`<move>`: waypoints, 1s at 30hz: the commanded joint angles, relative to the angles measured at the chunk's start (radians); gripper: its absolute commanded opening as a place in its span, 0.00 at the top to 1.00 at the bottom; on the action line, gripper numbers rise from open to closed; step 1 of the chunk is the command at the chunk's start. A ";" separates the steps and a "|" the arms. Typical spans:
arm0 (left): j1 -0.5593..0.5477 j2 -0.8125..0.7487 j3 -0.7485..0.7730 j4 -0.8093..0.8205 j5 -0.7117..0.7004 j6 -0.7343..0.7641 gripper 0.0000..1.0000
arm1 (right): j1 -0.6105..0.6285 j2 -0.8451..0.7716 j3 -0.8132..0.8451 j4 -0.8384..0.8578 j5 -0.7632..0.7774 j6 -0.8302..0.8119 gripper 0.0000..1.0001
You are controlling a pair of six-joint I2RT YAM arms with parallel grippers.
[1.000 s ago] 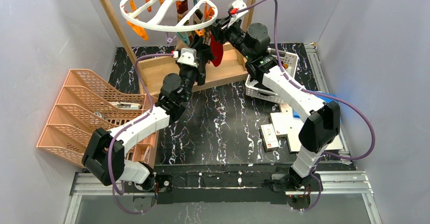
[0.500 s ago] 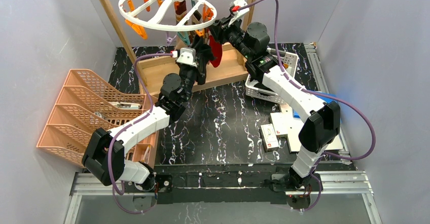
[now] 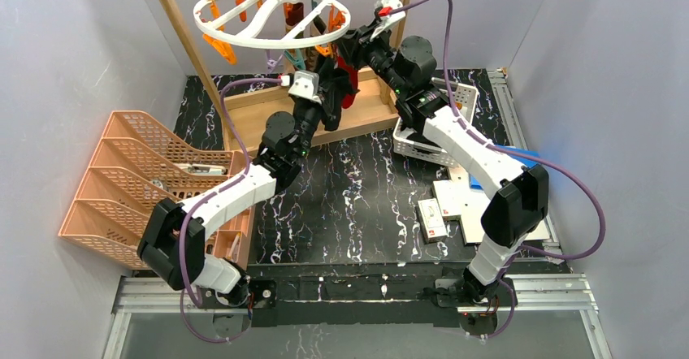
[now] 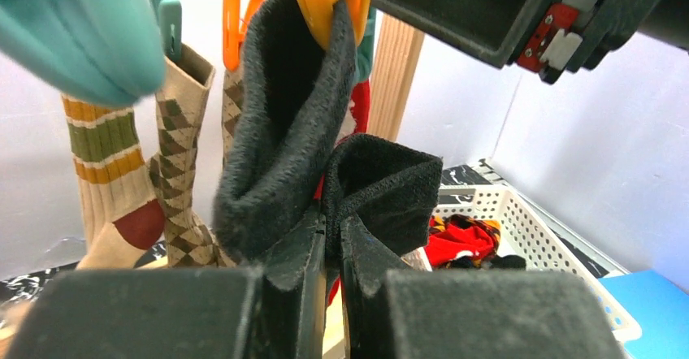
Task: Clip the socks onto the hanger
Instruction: Open the clamp at the hanger.
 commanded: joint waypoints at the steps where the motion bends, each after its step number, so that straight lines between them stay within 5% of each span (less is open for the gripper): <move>1: 0.005 0.012 0.052 0.017 0.051 -0.047 1.00 | 0.005 -0.058 -0.008 0.068 0.008 0.019 0.99; 30: -0.005 0.060 0.125 0.032 -0.008 -0.049 1.00 | 0.004 -0.115 -0.081 0.103 0.026 -0.018 0.99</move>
